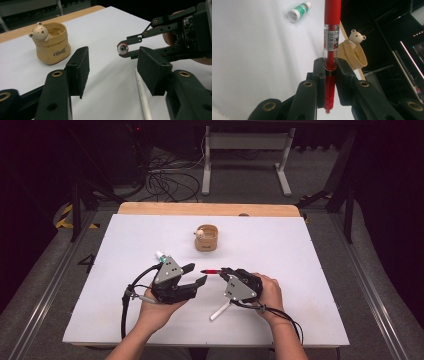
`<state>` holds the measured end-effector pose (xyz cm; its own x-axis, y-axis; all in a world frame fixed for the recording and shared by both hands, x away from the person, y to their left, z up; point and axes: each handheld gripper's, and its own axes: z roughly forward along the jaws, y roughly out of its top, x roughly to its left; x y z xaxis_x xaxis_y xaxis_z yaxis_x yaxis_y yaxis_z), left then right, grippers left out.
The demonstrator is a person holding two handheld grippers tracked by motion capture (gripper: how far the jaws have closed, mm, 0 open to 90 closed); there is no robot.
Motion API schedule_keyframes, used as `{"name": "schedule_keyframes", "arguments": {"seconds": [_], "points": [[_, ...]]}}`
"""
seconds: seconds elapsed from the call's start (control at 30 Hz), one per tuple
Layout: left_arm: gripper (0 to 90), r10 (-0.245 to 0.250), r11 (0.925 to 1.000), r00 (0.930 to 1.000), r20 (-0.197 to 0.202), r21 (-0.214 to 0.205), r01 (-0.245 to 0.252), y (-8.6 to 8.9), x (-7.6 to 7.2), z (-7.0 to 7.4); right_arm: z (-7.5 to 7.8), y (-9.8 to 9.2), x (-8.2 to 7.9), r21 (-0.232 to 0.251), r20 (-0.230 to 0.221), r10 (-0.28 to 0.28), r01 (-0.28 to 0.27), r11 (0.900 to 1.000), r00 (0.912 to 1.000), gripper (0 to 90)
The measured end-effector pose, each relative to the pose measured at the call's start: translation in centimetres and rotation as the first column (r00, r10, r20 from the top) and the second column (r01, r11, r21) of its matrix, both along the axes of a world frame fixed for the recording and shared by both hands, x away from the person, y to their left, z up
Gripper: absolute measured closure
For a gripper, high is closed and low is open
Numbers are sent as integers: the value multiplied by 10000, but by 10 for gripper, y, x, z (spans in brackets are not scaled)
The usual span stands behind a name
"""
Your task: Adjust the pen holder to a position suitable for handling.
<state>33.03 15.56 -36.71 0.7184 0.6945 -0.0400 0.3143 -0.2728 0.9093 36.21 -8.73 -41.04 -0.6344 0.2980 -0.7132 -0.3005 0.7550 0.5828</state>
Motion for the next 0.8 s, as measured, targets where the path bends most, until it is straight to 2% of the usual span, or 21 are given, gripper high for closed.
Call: {"name": "schedule_keyframes", "arguments": {"seconds": [0.07,0.13,0.3,0.37,0.47,0.57,0.63,0.8], "points": [[399,16,10000,9999,103,-48,-16,4,0,0,1,-2,1,201,-37,7,-7,9998,10000,796],[381,50,9999,9998,169,-150,-47,7,0,-1,2,-3,3,616,-157,-107,116,9980,9998,796],[343,76,9998,9990,436,-161,-69,16,0,-2,4,-9,6,1658,-639,-287,389,9854,9975,796],[324,123,9996,9988,477,-258,-111,21,0,-3,5,-11,8,2000,-824,-319,479,9786,9961,796],[301,200,9987,9972,721,-474,-166,29,0,-2,7,-14,9,2629,-1171,-257,560,9632,9928,796],[284,307,9991,9947,983,-315,-277,38,0,-2,8,-16,11,3079,-1431,-268,702,9488,9893,796],[271,367,9991,9928,1138,-262,-339,42,1,-3,8,-18,13,3246,-1538,-290,782,9426,9877,796],[250,379,9992,9906,1313,-207,-354,51,2,-5,8,-20,15,3729,-1788,-243,906,9234,9836,796]]}}
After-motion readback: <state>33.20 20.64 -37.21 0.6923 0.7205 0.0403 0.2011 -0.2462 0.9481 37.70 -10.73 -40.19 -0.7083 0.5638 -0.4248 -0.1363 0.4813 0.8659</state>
